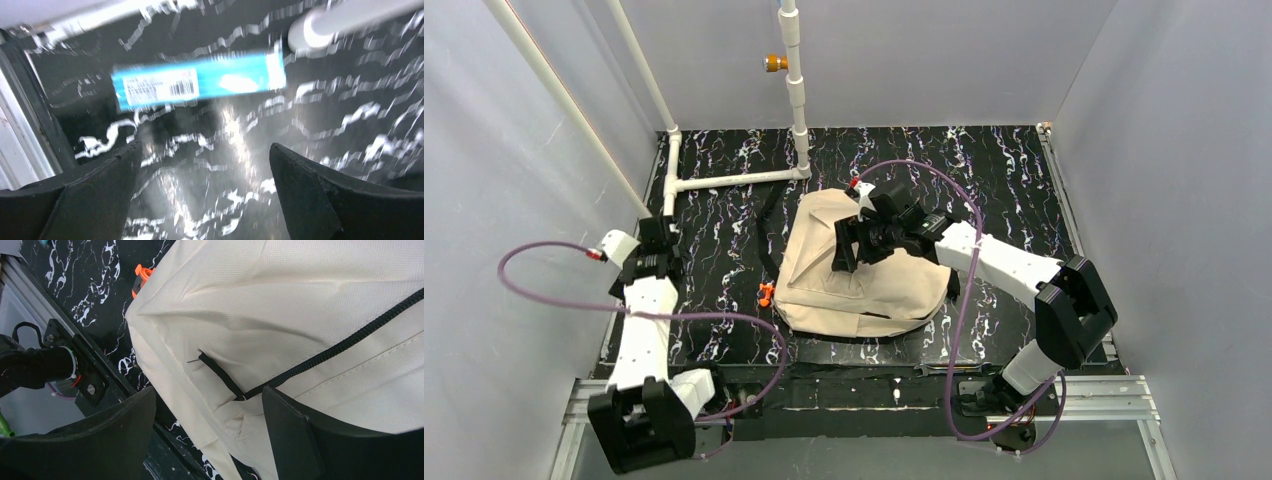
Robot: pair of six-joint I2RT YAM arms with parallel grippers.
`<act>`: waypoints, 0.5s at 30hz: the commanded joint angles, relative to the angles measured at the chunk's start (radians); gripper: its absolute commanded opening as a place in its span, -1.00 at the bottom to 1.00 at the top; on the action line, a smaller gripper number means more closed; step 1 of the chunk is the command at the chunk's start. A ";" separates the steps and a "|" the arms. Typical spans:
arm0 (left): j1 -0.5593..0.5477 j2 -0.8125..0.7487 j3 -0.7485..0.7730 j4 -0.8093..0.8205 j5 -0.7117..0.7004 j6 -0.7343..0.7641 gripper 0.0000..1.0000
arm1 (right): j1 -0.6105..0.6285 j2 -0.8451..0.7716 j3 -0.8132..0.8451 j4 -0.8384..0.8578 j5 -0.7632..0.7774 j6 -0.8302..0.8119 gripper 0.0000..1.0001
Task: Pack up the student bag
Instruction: Adjust the stationery at the center of the board.
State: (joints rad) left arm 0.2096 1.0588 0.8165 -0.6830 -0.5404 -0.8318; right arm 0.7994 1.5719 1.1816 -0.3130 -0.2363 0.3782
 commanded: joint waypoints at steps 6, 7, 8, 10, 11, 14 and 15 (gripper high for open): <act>0.082 -0.124 -0.265 0.473 -0.449 -0.150 0.66 | -0.006 -0.069 -0.008 -0.011 -0.055 -0.019 0.70; 0.097 -0.105 -0.281 0.504 -0.436 -0.151 0.70 | -0.006 -0.078 -0.009 -0.016 -0.054 -0.023 0.70; 0.110 -0.086 -0.294 0.529 -0.426 -0.161 0.79 | -0.006 -0.089 -0.014 -0.017 -0.050 -0.026 0.71; 0.131 -0.041 -0.302 0.551 -0.397 -0.188 0.92 | -0.006 -0.104 -0.022 -0.012 -0.045 -0.031 0.71; 0.139 -0.024 -0.295 0.544 -0.380 -0.202 0.96 | -0.006 -0.106 -0.022 -0.015 -0.043 -0.031 0.71; 0.157 0.022 -0.313 0.623 -0.358 -0.188 0.96 | -0.006 -0.107 -0.017 -0.028 -0.044 -0.037 0.71; 0.165 0.035 -0.327 0.655 -0.348 -0.192 0.96 | -0.006 -0.105 -0.016 -0.029 -0.044 -0.039 0.71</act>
State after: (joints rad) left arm 0.3496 1.0630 0.5186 -0.1749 -0.8547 -0.9886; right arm 0.7940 1.4960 1.1641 -0.3416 -0.2687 0.3622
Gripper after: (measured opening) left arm 0.980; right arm 0.852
